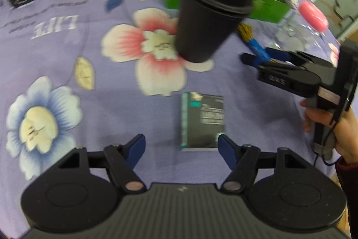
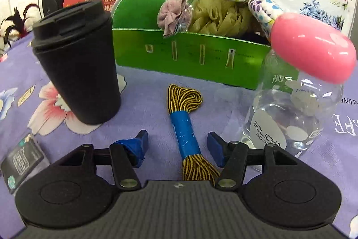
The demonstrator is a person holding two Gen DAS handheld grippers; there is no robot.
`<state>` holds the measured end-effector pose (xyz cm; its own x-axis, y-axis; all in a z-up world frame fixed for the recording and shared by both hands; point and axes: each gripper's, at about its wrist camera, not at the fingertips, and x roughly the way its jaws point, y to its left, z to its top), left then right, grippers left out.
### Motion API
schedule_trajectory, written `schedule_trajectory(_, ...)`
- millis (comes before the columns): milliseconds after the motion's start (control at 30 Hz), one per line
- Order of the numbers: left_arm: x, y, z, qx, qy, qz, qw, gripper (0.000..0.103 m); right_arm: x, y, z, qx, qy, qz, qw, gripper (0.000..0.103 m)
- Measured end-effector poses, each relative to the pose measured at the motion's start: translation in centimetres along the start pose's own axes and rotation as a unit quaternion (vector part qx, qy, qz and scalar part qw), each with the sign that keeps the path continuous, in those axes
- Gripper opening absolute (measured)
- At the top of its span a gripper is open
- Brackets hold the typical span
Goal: Organize soft objects
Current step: 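Move the left tool to the card box while the right tool approaches the rope bundle, then grasp the dark card box with the left tool while the right tool grasps the yellow-blue rope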
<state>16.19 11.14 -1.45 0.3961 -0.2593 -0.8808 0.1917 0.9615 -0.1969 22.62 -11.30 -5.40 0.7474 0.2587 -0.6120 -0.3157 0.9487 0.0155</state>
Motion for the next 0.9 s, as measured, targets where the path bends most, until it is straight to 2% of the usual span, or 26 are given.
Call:
schedule_trajectory(67, 0.8, -0.7, 0.3, 0.014, 0.002, -0.006, 0.9999, 0.072, -0.2, -0.3, -0.4, 0.023, -0.004, -0.005, 1.0, 0.047)
schedule_trajectory(167, 2.3, -1.5, 0.9, 0.027, 0.012, -0.012, 0.9995, 0.072, -0.7, 0.3, -0.9, 0.022, -0.005, -0.024, 0.999, 0.049)
schedule_trajectory(300, 3.3, -2.7, 1.5, 0.042, -0.003, 0.015, 0.999, 0.073, -1.3, 0.7, -1.5, 0.028, -0.006, -0.033, 0.999, 0.052)
schedule_trajectory(500, 4.2, -3.5, 1.9, 0.049, -0.023, 0.04, 0.9977, 0.074, 0.0, 0.5, -0.3, 0.039, 0.012, -0.038, 0.998, 0.06)
schedule_trajectory(767, 4.5, -3.7, 1.5, 0.059, -0.033, 0.039, 0.997, 0.081, 0.3, 0.7, -0.4, 0.043, 0.006, -0.049, 0.998, 0.065)
schedule_trajectory(833, 4.7, -3.7, 1.4, 0.059, -0.031, 0.034, 0.9972, 0.093, 0.5, 0.7, -0.3, 0.042, 0.006, -0.05, 0.998, 0.066)
schedule_trajectory(900, 4.7, -4.0, 0.8, 0.068, -0.037, 0.038, 0.9963, 0.093, 0.5, 0.7, -0.3, 0.045, 0.006, -0.051, 0.998, 0.067)
